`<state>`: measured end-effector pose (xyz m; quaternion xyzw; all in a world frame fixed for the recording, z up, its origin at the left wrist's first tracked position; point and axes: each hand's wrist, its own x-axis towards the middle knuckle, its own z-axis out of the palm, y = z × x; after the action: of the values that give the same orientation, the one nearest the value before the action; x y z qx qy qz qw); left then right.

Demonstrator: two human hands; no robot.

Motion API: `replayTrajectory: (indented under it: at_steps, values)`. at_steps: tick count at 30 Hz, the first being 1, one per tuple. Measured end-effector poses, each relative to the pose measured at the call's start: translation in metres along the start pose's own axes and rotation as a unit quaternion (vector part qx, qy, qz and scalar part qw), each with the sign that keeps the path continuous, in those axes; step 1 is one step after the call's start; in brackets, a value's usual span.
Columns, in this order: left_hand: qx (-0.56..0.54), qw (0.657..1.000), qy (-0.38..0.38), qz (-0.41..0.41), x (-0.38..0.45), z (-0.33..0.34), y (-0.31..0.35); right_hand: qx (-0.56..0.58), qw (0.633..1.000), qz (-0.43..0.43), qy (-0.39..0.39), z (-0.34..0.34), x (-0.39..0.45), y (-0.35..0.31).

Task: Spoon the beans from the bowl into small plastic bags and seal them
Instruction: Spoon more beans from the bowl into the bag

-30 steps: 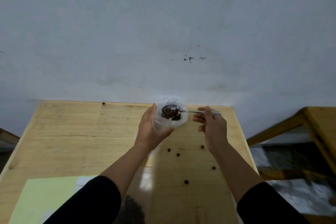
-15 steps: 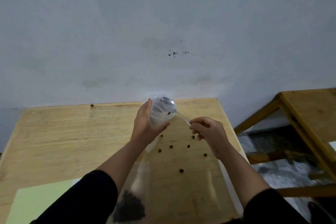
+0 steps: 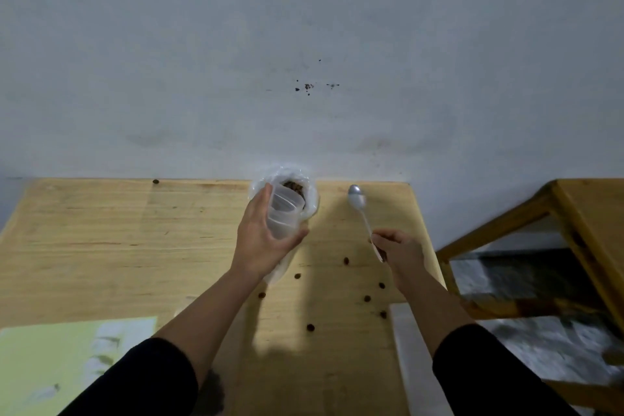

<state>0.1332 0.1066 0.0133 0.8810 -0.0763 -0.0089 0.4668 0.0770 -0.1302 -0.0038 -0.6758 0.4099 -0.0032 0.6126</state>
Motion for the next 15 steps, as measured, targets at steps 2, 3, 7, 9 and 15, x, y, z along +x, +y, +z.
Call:
replayTrajectory:
  at_steps: [2, 3, 7, 9, 15]
  values:
    - [-0.002, 1.0, 0.009, -0.01, -0.002, 0.005, 0.003, -0.044, 0.999, 0.001, 0.02, 0.0, 0.018, 0.005]
    - [0.0, 1.0, 0.014, -0.013, -0.002, 0.008, 0.004, -0.068, 0.997, -0.001, 0.024, 0.001, 0.025, 0.006]
    - [0.012, 0.999, 0.019, -0.026, -0.002, 0.014, 0.009, -0.145, 0.988, -0.054, 0.016, 0.005, 0.036, 0.005]
    - [0.021, 0.999, 0.022, -0.033, -0.002, 0.017, 0.011, -0.187, 0.979, -0.08, 0.021, 0.007, 0.038, 0.004]
    - [0.016, 0.999, 0.016, -0.036, -0.002, 0.021, 0.021, -0.204, 0.967, -0.145, 0.039, 0.017, 0.032, -0.009]
